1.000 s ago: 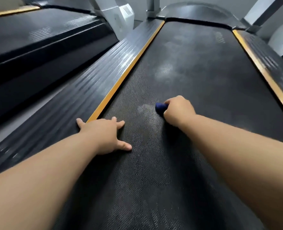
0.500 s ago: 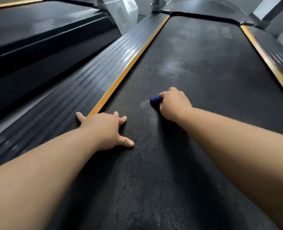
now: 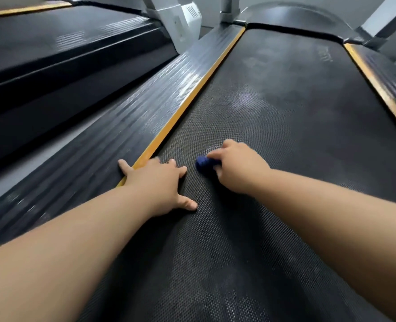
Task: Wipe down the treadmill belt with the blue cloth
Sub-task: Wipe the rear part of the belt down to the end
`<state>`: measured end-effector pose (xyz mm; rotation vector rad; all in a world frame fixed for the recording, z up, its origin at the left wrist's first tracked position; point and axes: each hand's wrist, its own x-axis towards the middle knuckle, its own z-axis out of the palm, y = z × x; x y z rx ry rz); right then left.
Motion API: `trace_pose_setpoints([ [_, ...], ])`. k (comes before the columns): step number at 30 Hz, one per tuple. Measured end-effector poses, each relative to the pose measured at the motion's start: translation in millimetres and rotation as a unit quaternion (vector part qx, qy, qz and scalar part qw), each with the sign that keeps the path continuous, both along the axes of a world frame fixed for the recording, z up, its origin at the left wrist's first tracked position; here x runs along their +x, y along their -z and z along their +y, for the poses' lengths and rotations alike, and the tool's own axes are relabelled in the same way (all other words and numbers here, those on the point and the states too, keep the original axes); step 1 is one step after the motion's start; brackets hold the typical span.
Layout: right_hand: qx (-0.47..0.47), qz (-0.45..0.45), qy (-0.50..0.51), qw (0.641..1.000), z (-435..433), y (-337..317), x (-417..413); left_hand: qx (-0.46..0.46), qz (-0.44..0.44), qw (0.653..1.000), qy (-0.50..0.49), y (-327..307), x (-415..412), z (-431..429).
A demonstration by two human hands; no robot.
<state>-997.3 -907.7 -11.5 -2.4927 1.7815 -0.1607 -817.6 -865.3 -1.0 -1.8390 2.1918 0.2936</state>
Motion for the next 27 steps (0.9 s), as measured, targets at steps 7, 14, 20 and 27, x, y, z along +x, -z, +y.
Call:
trace_pose_setpoints([
  [7, 0.007, -0.060, 0.129, 0.990, -39.7, 8.0, 20.3, -0.031, -0.001, 0.996, -0.089, 5.8, 9.5, 13.0],
  [14, 0.019, -0.070, -0.044, 0.996, 44.9, -4.1, 9.8, -0.060, -0.027, 0.997, -0.047, 9.4, 18.4, 19.6],
  [20, 0.008, -0.065, 0.087, 0.994, -20.2, 5.3, -4.8, -0.059, -0.047, 0.996, -0.038, 14.8, 19.6, 23.5],
  [27, 0.025, -0.099, 0.126, 0.987, -23.3, 6.7, 4.1, -0.061, -0.065, 0.996, -0.027, 15.8, 20.1, 22.7],
])
